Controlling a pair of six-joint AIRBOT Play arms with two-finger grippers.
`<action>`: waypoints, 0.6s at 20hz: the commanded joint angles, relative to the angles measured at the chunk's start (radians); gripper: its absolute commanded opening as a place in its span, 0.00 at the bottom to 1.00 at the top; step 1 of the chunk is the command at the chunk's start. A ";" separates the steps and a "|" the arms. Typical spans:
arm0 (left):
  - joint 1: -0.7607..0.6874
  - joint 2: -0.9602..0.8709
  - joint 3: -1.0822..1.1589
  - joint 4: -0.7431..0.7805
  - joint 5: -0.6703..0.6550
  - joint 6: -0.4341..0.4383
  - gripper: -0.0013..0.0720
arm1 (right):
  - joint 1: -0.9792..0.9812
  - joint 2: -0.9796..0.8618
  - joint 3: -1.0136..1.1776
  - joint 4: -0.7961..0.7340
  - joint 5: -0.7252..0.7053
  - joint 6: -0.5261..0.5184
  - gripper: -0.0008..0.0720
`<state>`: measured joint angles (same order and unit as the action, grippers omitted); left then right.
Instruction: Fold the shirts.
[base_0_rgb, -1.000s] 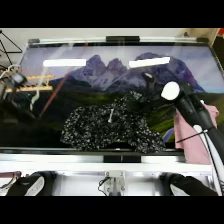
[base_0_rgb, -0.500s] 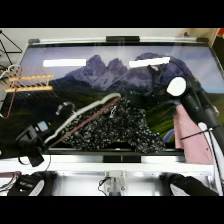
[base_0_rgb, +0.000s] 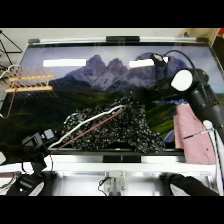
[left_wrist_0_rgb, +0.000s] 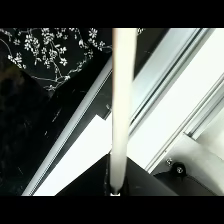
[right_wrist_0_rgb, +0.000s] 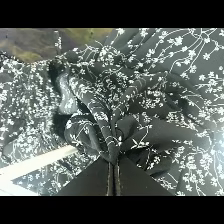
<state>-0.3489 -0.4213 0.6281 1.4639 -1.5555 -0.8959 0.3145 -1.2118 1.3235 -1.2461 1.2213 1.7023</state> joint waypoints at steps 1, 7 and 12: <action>-0.006 0.000 -0.003 0.003 0.012 -0.021 0.08 | 0.001 0.000 0.006 0.024 0.013 -0.029 0.10; -0.007 -0.097 -0.033 -0.078 0.188 -0.025 0.08 | 0.063 0.000 0.092 0.088 0.003 -0.103 0.10; -0.007 -0.230 -0.033 -0.140 0.333 0.017 0.08 | 0.138 0.000 0.129 0.081 0.000 -0.103 0.10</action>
<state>-0.3557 -0.5858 0.5968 1.3689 -1.3228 -0.9127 0.4175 -1.2118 1.4300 -1.1667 1.2243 1.6062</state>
